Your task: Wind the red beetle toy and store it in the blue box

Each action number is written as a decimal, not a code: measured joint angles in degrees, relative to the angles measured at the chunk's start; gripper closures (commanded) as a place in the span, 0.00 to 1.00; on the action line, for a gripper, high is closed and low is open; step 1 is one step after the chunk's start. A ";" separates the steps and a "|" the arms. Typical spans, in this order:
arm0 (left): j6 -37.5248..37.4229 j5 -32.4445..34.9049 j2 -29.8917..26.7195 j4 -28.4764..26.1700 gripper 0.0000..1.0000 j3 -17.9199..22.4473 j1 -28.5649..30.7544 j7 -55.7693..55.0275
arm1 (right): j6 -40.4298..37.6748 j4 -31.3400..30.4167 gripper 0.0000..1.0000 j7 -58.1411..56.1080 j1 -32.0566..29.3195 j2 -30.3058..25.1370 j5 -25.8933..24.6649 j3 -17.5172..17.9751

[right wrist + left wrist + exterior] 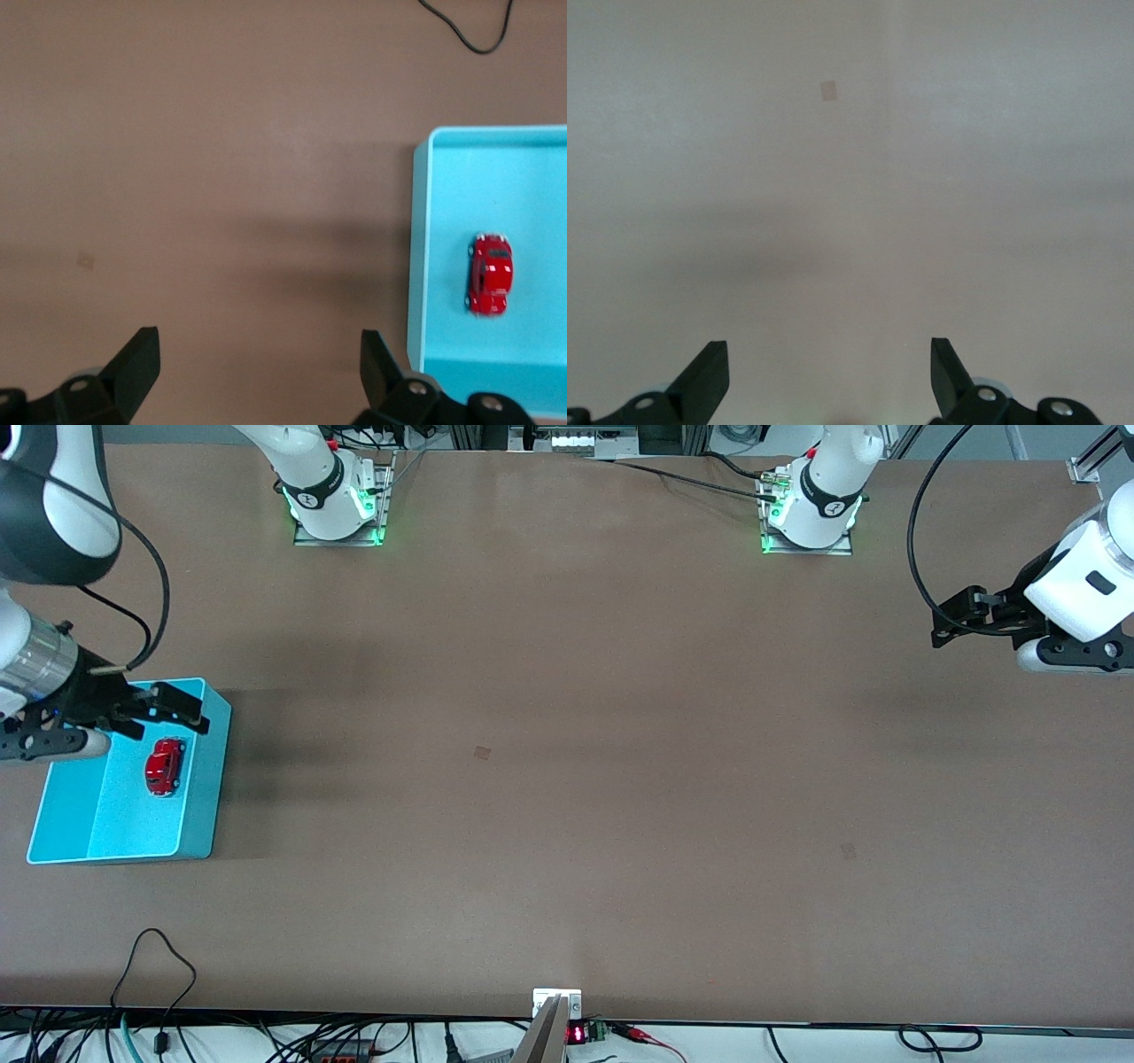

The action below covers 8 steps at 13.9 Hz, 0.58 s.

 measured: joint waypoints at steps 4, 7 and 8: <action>0.00 0.00 0.45 0.01 0.00 0.01 0.00 0.00 | -4.56 1.03 0.00 0.18 -1.48 -4.34 -1.72 -2.06; 0.00 0.00 0.48 0.02 0.00 0.01 -0.01 0.00 | -7.88 2.95 0.00 1.55 -1.15 -4.71 -2.49 -1.64; 0.00 0.00 0.48 0.02 0.00 0.02 -0.01 0.00 | -8.26 3.03 0.00 2.47 -0.86 -4.75 -3.52 -1.34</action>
